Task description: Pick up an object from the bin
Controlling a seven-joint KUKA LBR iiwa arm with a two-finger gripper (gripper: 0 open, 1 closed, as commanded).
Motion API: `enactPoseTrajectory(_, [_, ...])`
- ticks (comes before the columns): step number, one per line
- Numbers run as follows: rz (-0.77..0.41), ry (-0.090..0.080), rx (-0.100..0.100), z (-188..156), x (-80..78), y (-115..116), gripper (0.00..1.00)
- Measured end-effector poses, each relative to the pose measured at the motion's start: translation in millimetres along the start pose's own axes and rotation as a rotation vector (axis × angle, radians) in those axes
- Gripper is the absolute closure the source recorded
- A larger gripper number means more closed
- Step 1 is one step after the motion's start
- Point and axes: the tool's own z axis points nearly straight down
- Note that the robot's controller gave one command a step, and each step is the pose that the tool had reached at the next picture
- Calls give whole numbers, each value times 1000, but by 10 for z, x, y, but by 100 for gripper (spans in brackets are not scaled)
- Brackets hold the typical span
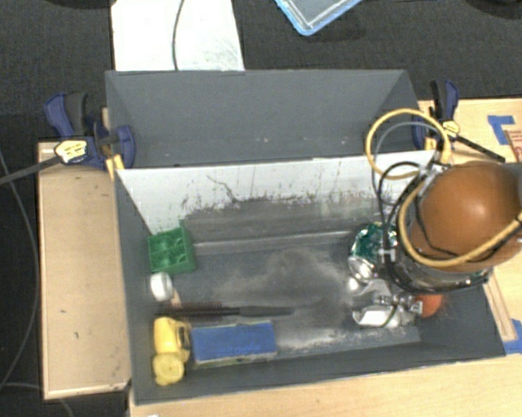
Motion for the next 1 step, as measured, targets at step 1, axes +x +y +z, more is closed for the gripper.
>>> enactPoseTrajectory(1, [2, 0, -5, -190, -3, 11, 100])
